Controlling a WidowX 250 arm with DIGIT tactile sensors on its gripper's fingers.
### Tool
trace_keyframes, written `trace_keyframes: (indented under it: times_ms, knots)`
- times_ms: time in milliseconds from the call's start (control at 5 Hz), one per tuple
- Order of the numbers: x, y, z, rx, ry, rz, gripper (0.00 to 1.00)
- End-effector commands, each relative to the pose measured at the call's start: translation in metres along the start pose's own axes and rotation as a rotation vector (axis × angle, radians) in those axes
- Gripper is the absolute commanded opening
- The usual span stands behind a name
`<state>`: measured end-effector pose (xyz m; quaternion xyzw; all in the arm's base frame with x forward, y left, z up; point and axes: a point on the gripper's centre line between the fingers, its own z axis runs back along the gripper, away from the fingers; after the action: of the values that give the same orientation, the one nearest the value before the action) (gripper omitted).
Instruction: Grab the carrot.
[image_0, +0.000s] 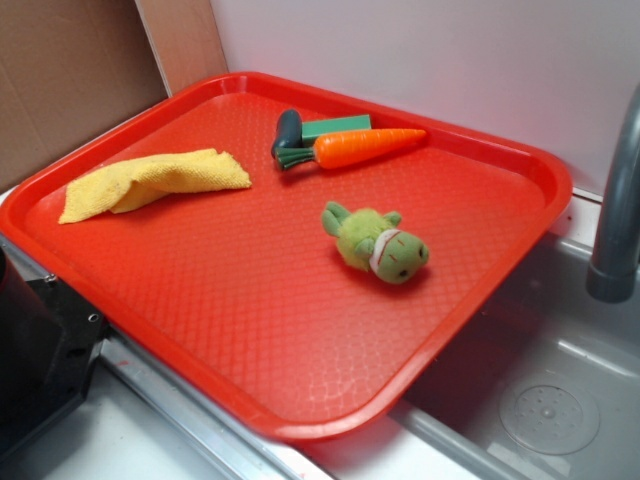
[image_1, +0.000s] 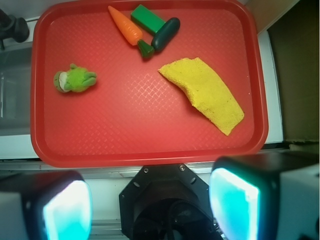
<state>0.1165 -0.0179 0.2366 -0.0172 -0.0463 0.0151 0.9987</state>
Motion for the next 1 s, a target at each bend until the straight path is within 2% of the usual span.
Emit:
trace_keyframes:
  times_ms: [0,400,600,800]
  knots:
    - [0.000,0.000,0.000,0.000,0.000,0.000,1.00]
    - [0.024,0.009,-0.008,-0.021,-0.048,-0.090,1.00]
    - [0.054,0.016,-0.033,-0.065,-0.073,-0.140,1.00]
    - [0.085,0.017,-0.059,-0.075,-0.087,-0.096,1.00]
